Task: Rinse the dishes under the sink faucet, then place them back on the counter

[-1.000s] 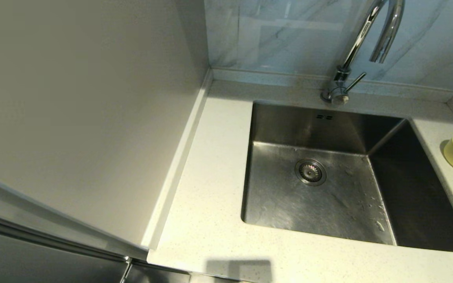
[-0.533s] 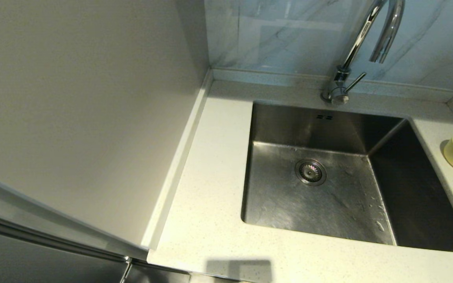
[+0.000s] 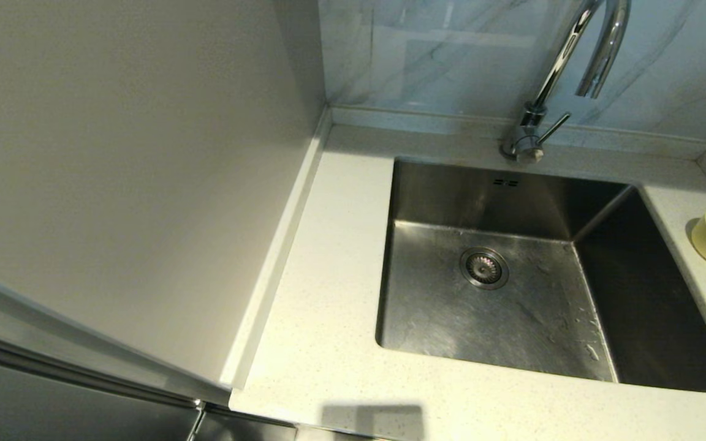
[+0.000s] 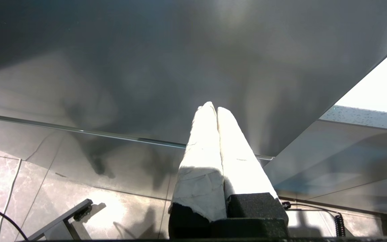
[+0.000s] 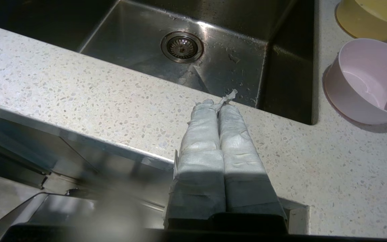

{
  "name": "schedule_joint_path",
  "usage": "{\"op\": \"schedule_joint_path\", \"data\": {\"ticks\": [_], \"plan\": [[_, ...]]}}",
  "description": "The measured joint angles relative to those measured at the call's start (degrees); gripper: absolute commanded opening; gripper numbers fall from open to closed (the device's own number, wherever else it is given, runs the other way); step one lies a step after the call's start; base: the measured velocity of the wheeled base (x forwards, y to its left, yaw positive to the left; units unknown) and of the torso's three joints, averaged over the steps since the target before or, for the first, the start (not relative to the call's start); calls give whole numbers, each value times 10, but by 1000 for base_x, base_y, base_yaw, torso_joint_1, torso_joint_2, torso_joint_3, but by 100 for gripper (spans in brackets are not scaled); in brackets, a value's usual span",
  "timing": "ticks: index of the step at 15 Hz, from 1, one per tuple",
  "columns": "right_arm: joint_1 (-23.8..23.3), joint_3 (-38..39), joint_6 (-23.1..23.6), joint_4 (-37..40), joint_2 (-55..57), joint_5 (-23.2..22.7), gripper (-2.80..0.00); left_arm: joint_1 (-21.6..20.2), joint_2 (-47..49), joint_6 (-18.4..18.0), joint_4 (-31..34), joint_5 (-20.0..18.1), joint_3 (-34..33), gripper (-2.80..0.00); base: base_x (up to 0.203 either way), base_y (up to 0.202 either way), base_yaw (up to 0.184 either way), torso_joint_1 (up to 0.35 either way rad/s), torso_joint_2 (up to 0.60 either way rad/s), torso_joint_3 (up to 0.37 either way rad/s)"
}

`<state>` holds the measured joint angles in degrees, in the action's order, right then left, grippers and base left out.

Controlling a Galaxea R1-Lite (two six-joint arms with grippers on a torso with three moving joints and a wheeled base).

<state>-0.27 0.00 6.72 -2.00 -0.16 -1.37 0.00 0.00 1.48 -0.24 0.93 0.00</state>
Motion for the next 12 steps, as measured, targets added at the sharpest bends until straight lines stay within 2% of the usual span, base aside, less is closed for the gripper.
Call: {"op": "schedule_joint_path", "data": {"ticks": [12], "plan": [[0,0,0,0,0,0,-280,0,0,0,0,0,0,-280,0,0,0,0,0,0]]}}
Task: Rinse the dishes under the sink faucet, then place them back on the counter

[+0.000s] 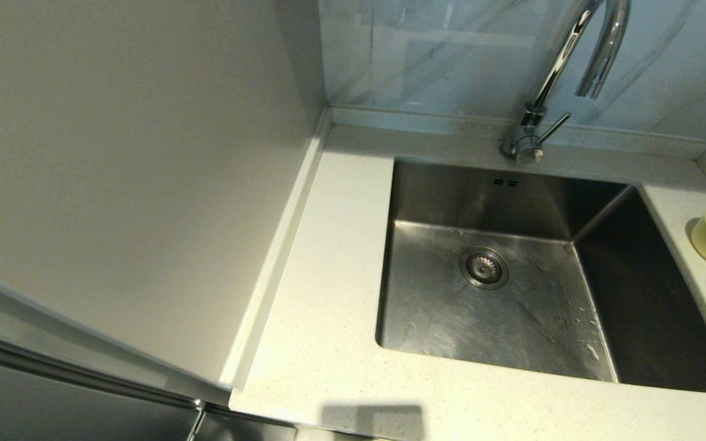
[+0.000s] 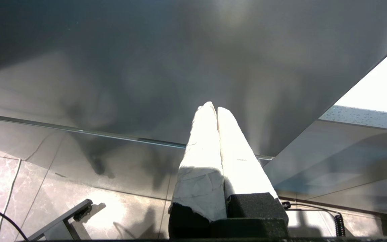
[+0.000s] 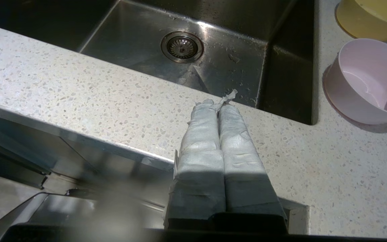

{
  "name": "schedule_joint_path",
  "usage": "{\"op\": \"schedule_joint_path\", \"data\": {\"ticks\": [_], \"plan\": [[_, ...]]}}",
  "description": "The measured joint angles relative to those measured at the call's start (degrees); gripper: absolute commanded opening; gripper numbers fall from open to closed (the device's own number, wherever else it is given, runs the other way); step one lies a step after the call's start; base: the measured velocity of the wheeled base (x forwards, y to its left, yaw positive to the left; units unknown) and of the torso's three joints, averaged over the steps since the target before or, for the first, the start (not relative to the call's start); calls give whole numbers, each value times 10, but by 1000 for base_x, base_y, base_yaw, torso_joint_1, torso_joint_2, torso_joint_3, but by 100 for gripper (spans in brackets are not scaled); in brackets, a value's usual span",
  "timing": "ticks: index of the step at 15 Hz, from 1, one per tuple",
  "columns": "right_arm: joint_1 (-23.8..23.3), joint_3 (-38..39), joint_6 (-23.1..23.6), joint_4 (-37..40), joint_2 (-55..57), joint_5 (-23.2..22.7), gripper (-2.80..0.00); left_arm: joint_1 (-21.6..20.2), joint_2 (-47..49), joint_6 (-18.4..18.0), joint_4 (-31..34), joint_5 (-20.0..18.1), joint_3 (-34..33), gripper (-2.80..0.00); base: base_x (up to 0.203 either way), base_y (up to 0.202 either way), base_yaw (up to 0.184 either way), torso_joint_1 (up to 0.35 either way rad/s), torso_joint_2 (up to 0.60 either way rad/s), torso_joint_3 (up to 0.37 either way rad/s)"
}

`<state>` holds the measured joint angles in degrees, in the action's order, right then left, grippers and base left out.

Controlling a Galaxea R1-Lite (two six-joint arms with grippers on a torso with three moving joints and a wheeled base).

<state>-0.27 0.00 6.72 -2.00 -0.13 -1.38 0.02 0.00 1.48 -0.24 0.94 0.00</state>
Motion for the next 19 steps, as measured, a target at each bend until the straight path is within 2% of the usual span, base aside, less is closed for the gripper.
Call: {"op": "schedule_joint_path", "data": {"ticks": [13,19], "plan": [[0,0,-1,1,0,0,-280,0,0,0,0,0,0,-280,0,0,0,0,0,0],[0,0,-16,23,0,2,-280,0,0,0,0,0,0,-280,0,0,0,0,0,0]]}}
